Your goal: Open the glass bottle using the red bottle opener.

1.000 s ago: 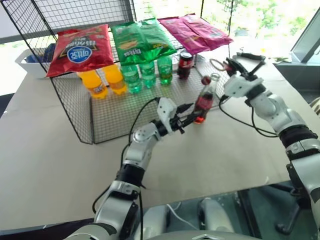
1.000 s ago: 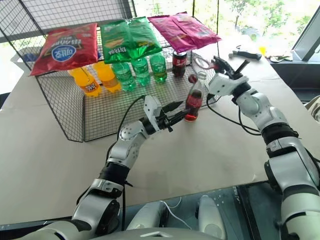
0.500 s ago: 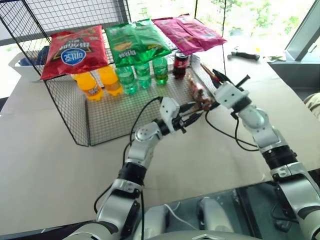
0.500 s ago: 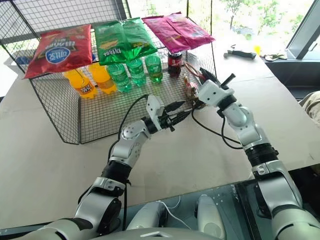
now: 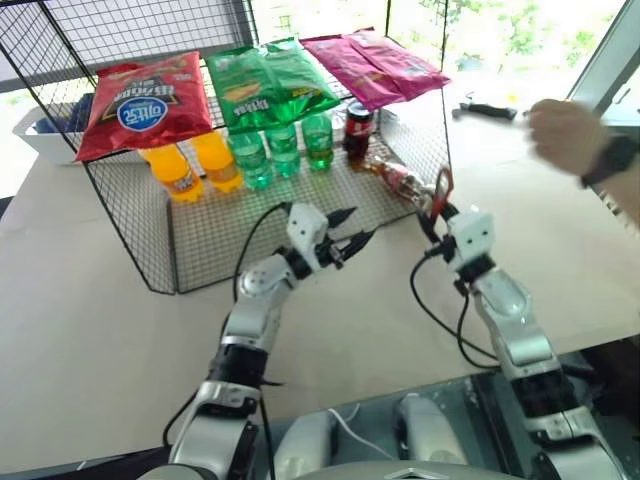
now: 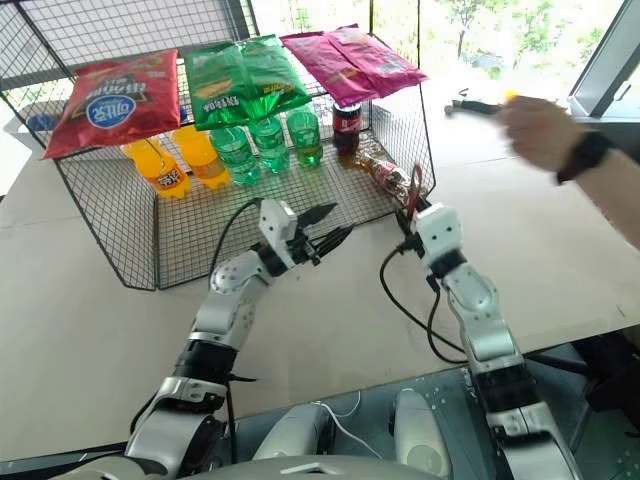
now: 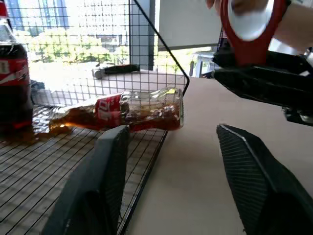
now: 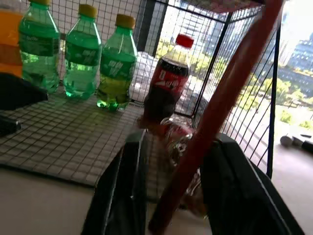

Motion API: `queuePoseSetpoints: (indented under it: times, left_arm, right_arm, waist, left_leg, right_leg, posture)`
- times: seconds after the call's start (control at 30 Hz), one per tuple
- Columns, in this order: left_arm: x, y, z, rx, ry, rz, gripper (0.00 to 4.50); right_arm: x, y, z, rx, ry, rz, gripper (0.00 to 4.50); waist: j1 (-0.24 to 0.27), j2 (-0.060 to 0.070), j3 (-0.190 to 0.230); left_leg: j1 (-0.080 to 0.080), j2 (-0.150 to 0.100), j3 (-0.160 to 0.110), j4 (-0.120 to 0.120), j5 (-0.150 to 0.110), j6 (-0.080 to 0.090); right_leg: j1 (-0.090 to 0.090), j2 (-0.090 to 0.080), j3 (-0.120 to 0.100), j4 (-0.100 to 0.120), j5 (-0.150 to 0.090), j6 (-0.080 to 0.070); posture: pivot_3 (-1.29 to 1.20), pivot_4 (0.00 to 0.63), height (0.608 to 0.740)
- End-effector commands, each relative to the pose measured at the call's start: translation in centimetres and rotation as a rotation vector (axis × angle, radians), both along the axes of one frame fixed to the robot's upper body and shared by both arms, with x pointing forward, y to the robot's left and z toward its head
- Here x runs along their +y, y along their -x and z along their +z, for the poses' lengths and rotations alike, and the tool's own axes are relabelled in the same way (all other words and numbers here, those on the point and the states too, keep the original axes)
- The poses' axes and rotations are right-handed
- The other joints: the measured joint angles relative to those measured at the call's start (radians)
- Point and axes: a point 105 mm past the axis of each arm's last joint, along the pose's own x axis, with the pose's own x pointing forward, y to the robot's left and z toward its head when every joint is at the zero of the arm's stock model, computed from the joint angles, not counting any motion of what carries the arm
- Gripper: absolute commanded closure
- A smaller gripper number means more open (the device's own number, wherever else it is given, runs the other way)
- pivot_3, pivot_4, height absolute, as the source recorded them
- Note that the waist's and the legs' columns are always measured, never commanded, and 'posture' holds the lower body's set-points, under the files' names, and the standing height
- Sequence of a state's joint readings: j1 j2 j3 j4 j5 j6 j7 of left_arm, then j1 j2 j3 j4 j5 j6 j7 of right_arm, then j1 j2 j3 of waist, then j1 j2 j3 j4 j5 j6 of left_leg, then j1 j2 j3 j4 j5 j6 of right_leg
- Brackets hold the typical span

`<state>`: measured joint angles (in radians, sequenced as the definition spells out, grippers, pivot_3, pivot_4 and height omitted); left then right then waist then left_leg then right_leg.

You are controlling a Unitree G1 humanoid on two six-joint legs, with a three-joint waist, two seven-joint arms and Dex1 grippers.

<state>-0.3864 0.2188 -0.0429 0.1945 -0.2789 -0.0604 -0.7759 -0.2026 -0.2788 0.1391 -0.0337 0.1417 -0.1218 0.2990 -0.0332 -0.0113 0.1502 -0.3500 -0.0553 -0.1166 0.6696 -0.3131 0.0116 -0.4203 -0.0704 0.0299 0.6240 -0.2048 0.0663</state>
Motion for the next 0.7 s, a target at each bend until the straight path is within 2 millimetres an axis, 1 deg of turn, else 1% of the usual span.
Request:
queuePoseSetpoints:
  times: [0.03,0.07,0.2,0.27,0.37,0.5,0.7]
  left_arm:
    - [2.8,2.2,0.5,0.009,0.012,0.049,0.00]
    - [3.6,2.8,0.0,0.034,-0.004,0.071,0.00]
    - [6.1,4.4,-1.6,0.101,-0.072,0.180,0.00]
    - [7.5,5.4,-2.0,0.125,-0.100,0.238,0.00]
    - [9.2,7.3,-3.0,0.154,-0.163,0.326,0.00]
    - [10.4,9.4,-3.9,0.201,-0.191,0.386,0.00]
    - [10.9,10.5,-4.5,0.219,-0.202,0.444,0.00]
  right_arm:
    - [0.0,3.6,-0.5,0.116,-0.123,0.117,1.07]
    - [-0.4,4.3,-1.2,0.159,-0.112,0.126,0.63]
    - [-2.6,5.7,-3.3,0.280,-0.037,0.121,0.63]
    - [-4.1,6.3,-3.8,0.304,-0.002,0.102,0.63]
    - [-6.1,7.4,-4.2,0.337,0.025,0.114,0.63]
    - [-8.1,8.2,-4.8,0.366,0.064,0.132,0.63]
    - [-9.0,8.0,-4.3,0.320,0.073,0.163,0.63]
  waist:
    - [0.001,0.000,0.000]
    - [0.001,0.000,0.000]
    - [0.003,0.001,0.001]
    - [0.006,0.001,0.001]
    - [0.014,0.001,0.001]
    - [0.022,0.000,0.001]
    - [0.025,-0.001,0.001]
  left_leg:
    - [0.002,0.001,-0.001,-0.001,0.000,0.000]
    - [0.003,0.002,-0.001,-0.002,0.000,0.000]
    - [0.003,0.002,0.001,-0.002,-0.001,0.001]
    - [0.005,0.002,0.001,-0.001,-0.003,0.004]
    - [0.005,0.003,0.000,-0.001,-0.003,0.004]
    - [0.005,0.004,0.000,-0.001,-0.003,0.004]
    - [0.005,0.004,0.001,0.000,-0.003,0.005]
  right_leg:
    - [0.001,0.000,0.000,0.000,0.000,0.000]
    - [0.003,0.000,-0.001,-0.001,0.000,0.000]
    - [0.004,0.001,0.000,-0.002,0.000,0.000]
    - [0.005,0.001,0.000,-0.002,0.000,0.000]
    - [0.006,0.001,-0.001,-0.001,-0.001,0.000]
    - [0.006,0.002,-0.002,-0.002,-0.001,0.000]
    - [0.007,0.001,-0.002,-0.002,-0.001,0.000]
  posture:
    - [0.00,0.150,0.740]
    - [0.00,0.150,0.740]
    - [0.00,0.150,0.740]
    - [0.00,0.150,0.740]
    - [0.00,0.150,0.740]
    - [0.00,0.150,0.740]
    - [0.00,0.150,0.740]
